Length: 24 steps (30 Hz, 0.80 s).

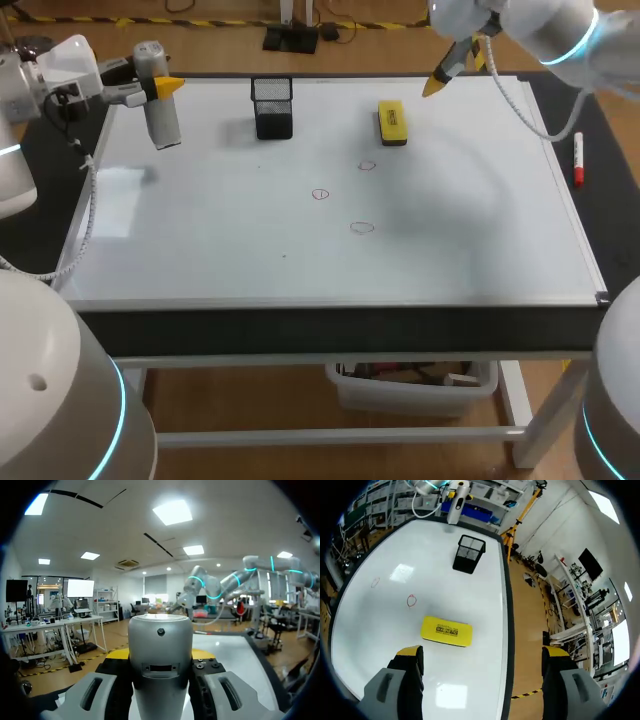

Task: Pick up the inspection probe, press it on each red-marked spot on the whiteboard one by one, put down the probe, pick up the eraser, and wipe off all the red marks.

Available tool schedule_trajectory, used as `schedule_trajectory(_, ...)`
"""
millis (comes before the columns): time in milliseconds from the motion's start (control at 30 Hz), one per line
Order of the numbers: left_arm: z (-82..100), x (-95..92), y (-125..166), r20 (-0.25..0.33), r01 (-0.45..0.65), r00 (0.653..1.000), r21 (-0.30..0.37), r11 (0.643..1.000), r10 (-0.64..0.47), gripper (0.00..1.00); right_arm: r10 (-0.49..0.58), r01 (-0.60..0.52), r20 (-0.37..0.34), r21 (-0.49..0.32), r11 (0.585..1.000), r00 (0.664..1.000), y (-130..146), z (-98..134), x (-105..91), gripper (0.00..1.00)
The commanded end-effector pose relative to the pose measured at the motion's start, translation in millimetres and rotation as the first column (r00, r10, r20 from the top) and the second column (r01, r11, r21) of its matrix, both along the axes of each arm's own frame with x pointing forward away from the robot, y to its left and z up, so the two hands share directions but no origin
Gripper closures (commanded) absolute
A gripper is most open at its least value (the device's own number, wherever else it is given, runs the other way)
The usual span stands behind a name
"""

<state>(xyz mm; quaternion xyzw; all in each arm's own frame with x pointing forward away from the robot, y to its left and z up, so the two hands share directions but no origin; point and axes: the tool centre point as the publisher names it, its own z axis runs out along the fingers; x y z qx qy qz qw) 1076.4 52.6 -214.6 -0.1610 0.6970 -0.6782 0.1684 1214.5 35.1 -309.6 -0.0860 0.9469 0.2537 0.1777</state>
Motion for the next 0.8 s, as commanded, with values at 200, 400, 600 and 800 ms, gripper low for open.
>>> schedule_trajectory(200,-0.2,0.0,0,0.004,0.0,1.0,-0.002,1.0,0.0,1.0,0.241,-0.357,-0.292,-0.458,0.814,0.925,6,-1,7.8,0.0)
schedule_trajectory(400,-0.2,0.0,0,0.004,0.0,1.0,-0.002,1.0,0.0,1.0,0.241,-0.357,-0.292,-0.458,0.814,0.925,6,-1,7.8,0.0)
schedule_trajectory(600,-0.2,0.0,0,0.004,0.0,1.0,-0.002,1.0,0.0,1.0,0.331,-0.439,-0.303,-0.434,0.787,0.894,14,-4,21.4,0.0)
schedule_trajectory(800,-0.2,0.0,0,0.004,0.0,1.0,-0.002,1.0,0.0,1.0,0.502,-0.581,-0.293,-0.416,0.699,0.814,26,-17,15.5,0.0)
